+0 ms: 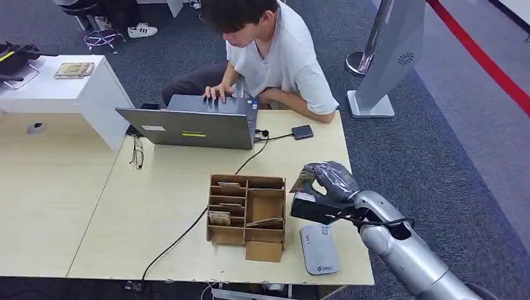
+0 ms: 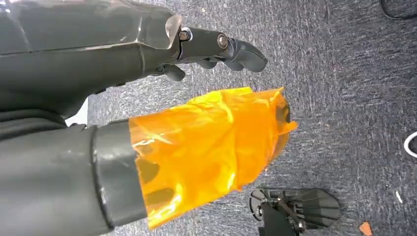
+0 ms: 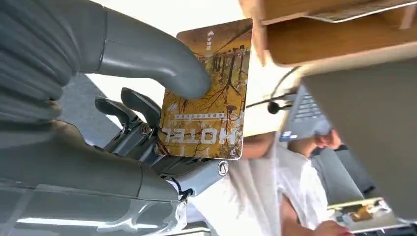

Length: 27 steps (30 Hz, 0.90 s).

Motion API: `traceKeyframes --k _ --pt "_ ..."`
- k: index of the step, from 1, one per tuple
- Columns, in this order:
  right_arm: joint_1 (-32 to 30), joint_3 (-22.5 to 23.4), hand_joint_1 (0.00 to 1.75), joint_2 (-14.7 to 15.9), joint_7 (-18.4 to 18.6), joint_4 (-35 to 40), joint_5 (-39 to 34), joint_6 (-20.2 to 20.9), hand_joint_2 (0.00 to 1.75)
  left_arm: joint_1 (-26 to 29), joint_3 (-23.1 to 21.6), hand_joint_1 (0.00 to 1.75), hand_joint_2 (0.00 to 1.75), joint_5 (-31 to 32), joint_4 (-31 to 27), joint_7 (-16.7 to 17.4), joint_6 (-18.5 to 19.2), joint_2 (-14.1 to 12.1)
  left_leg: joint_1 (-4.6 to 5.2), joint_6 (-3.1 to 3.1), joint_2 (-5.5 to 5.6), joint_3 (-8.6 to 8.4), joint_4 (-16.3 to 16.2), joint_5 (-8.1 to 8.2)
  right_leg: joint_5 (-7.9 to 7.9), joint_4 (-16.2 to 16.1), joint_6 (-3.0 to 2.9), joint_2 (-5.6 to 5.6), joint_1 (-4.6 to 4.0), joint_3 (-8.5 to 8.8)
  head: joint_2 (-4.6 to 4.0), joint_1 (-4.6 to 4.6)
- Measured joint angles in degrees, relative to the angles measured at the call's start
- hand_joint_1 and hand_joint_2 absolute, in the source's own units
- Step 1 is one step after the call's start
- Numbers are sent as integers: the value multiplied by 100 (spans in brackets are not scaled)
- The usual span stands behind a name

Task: Pass the card to the sensor for recognition and then transmit it.

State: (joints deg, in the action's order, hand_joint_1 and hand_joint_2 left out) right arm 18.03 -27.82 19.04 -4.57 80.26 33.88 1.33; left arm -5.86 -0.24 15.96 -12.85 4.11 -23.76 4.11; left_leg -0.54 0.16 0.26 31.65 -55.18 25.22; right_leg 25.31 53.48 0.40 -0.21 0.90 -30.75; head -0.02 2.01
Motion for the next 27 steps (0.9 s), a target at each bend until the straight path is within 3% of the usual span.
traceKeyframes --k 8,13,22,27 --pt "64 100 175 514 -46 -76 -223 232 175 20 50 0 0 17 0 -37 -4 -2 0 0 3 0 0 0 0 -1 0 -1 0 0 0 2" --pt "63 168 175 810 -279 -83 -626 574 175 40 103 0 0 42 0 -76 -7 -4 0 0 4 0 -2 0 0 -1 0 -3 0 0 0 0" --pt "64 166 175 1922 -971 79 -2012 1850 175 44 133 0 0 155 0 -138 -15 -26 6 3 5 3 -5 2 -4 -2 7 -4 5 0 0 2" --pt "102 162 175 2478 -1069 229 -2334 2151 175 37 131 0 0 190 0 -147 -15 -31 5 3 4 2 -5 2 -5 -2 7 -3 4 1 0 2"
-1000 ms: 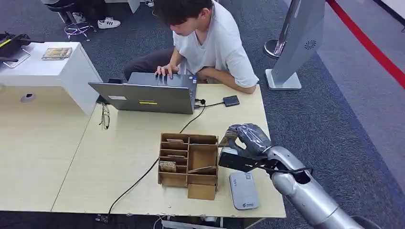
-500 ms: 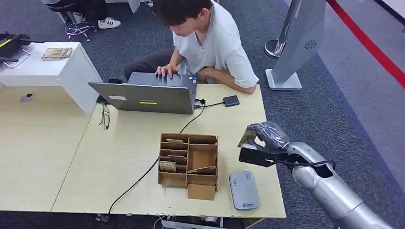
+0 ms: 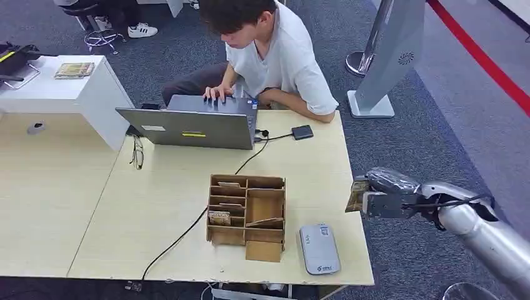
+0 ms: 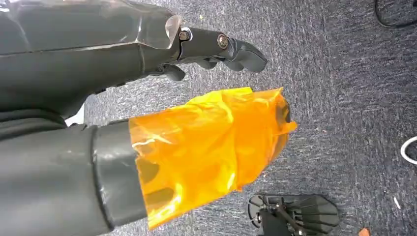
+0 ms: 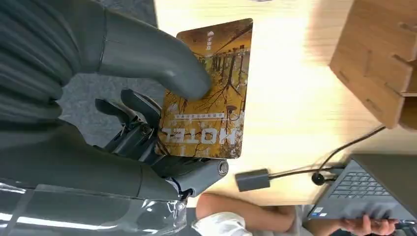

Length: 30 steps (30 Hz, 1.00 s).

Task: Pass the card to the sensor for recognition and then transmit it.

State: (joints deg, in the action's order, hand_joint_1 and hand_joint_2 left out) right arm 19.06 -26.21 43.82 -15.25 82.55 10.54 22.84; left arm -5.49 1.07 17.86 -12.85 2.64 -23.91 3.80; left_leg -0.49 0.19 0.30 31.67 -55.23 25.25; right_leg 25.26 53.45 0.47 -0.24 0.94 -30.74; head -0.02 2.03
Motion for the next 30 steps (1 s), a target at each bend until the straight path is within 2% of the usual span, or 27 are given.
traceKeyframes --k 3,12,15,25,30 --pt "1 -11 175 147 -7 55 -13 31 175 -4 2 0 0 0 0 -2 0 0 0 0 0 -1 0 0 0 0 0 1 0 0 0 -2" --pt "8 -46 175 250 -31 90 -125 131 175 -5 2 0 0 18 0 -15 0 0 0 0 0 -1 0 0 0 0 0 0 0 0 0 -2" --pt "81 -376 175 781 -136 462 -649 643 175 -72 0 0 0 160 0 11 0 2 0 0 0 1 0 0 0 0 0 1 0 -1 0 -2" --pt "218 -903 175 805 -53 645 -597 656 175 -118 0 0 0 232 0 48 -2 22 -1 0 0 0 0 0 0 1 0 -1 -1 1 0 -2" --pt "351 -1429 175 698 -70 702 -595 405 175 -171 0 0 0 300 0 74 -20 63 -1 0 1 1 0 0 0 1 0 -1 -1 2 0 0"
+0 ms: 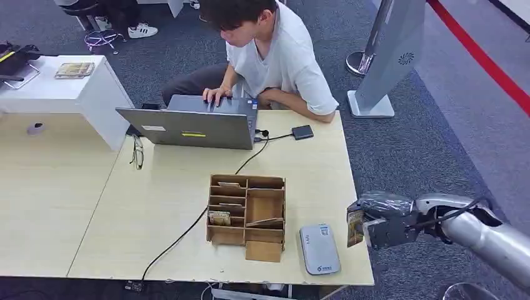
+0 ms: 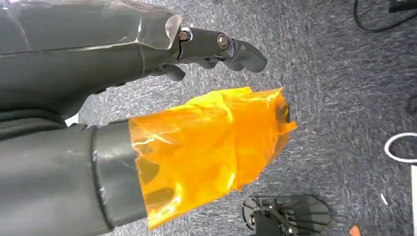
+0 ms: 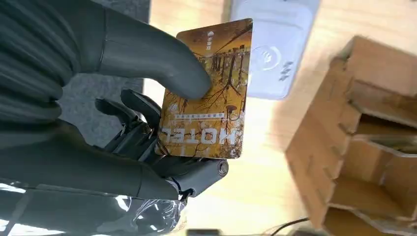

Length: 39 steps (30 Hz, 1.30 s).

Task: Pass the card to the sensor for recognition and then transmit it.

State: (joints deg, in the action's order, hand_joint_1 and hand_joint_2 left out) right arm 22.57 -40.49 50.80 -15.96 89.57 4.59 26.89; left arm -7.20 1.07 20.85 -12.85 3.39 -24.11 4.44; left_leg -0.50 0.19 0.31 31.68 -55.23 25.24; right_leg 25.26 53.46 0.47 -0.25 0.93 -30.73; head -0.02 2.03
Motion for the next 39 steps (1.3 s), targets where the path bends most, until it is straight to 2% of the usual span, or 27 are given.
traceKeyframes --k 6,13,19,28,34,39 --pt "56 -515 175 -219 103 29 79 -258 175 -13 0 0 0 37 0 11 -33 33 -1 0 1 0 0 0 0 0 0 -1 -1 0 0 -2" --pt "80 -889 175 -472 282 24 70 -438 175 -18 0 0 0 61 0 26 -55 57 0 0 0 0 0 0 0 0 0 0 0 0 0 0" --pt "97 -1033 175 -577 319 11 63 -475 175 -19 0 0 0 74 0 26 -59 57 0 0 0 -1 0 0 0 0 0 0 0 0 0 -2" --pt "103 -1282 175 -912 710 -188 299 -1028 175 -23 0 0 0 103 0 75 -85 85 -1 0 0 -1 0 0 0 0 0 0 0 -1 0 -2" --pt "113 -1369 175 -993 850 -402 461 -1203 175 -24 0 0 0 125 0 88 -105 85 0 0 0 0 0 0 0 0 0 0 0 0 0 -2" --pt "105 -1422 175 -1098 1097 -599 907 -1518 175 -24 0 0 0 129 0 92 -105 87 0 0 -1 -1 0 0 0 0 0 0 0 -1 0 -2"
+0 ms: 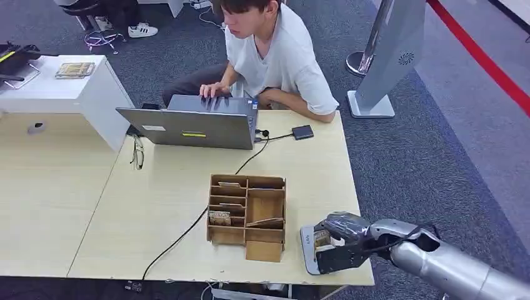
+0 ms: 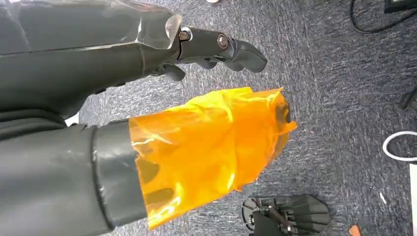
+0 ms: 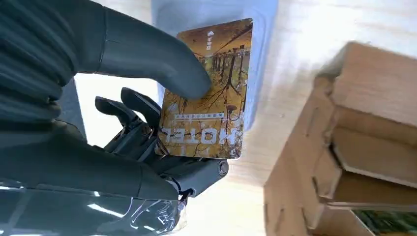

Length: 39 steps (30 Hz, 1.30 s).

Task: Pass the card to the sensor for recognition and then transmit it.

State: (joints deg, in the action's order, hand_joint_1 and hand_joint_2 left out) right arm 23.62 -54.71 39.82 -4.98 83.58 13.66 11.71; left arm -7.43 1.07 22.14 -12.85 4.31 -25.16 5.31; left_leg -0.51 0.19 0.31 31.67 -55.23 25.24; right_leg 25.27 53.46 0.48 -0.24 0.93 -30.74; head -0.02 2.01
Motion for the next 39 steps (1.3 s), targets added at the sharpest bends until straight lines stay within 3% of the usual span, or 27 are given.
traceKeyframes --k 24,39 --pt "-39 2 175 -312 446 -330 1158 -616 175 2 0 0 0 13 0 39 13 17 -1 0 -2 -5 0 0 0 0 0 2 -1 3 0 0" --pt "-162 2 175 -492 562 -422 1528 -758 175 2 0 0 0 48 0 57 20 26 -2 0 -3 -8 0 0 0 0 0 2 -1 6 0 0"
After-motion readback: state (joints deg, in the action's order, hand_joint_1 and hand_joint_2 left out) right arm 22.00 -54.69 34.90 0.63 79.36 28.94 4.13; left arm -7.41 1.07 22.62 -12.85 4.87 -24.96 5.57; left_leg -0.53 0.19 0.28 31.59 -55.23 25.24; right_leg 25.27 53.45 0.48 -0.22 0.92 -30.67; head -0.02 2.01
